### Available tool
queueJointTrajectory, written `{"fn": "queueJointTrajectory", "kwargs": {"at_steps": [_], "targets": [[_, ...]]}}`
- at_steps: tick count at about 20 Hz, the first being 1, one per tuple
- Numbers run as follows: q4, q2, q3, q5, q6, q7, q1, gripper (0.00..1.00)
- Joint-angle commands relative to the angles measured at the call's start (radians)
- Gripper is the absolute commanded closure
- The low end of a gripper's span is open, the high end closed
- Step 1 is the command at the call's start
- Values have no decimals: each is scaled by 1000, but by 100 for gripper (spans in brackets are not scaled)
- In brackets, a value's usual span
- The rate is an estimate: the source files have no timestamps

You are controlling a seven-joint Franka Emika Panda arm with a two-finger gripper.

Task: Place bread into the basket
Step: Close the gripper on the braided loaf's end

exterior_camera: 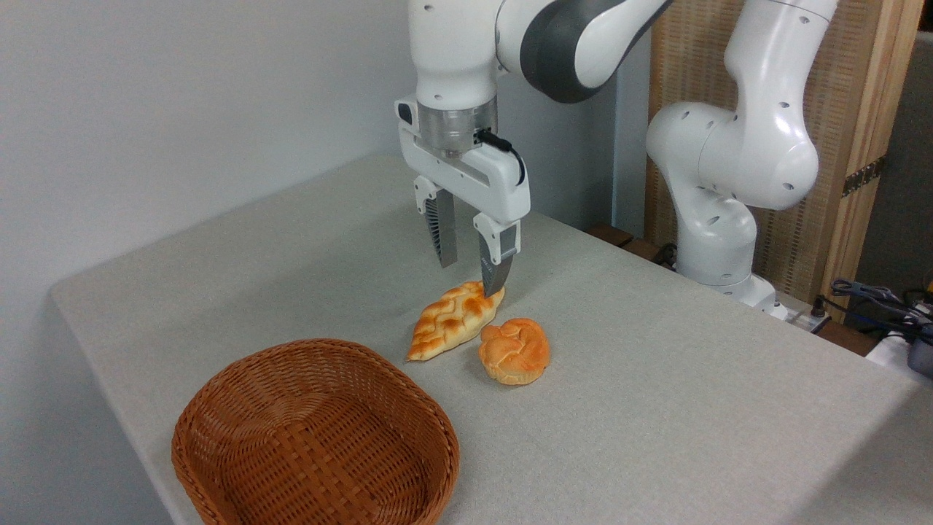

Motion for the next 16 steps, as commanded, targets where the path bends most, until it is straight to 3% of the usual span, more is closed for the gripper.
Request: {"fn": "queueJointTrajectory", "kwargs": {"at_steps": [1, 3, 7, 8, 10, 11, 14, 16], "targets": [[-10, 64, 4, -16, 74, -8, -38, 0], [-10, 101, 4, -11, 93, -8, -58, 0], [-12, 122, -12, 10, 109, 1, -57, 0], [-12, 133, -15, 32, 117, 1, -58, 9], [-12, 151, -16, 43, 126, 4, -58, 47], [-10, 153, -18, 43, 127, 6, -58, 62], [-10, 154, -18, 52, 127, 27, -58, 72], [-7, 161, -18, 52, 127, 28, -58, 72]]}}
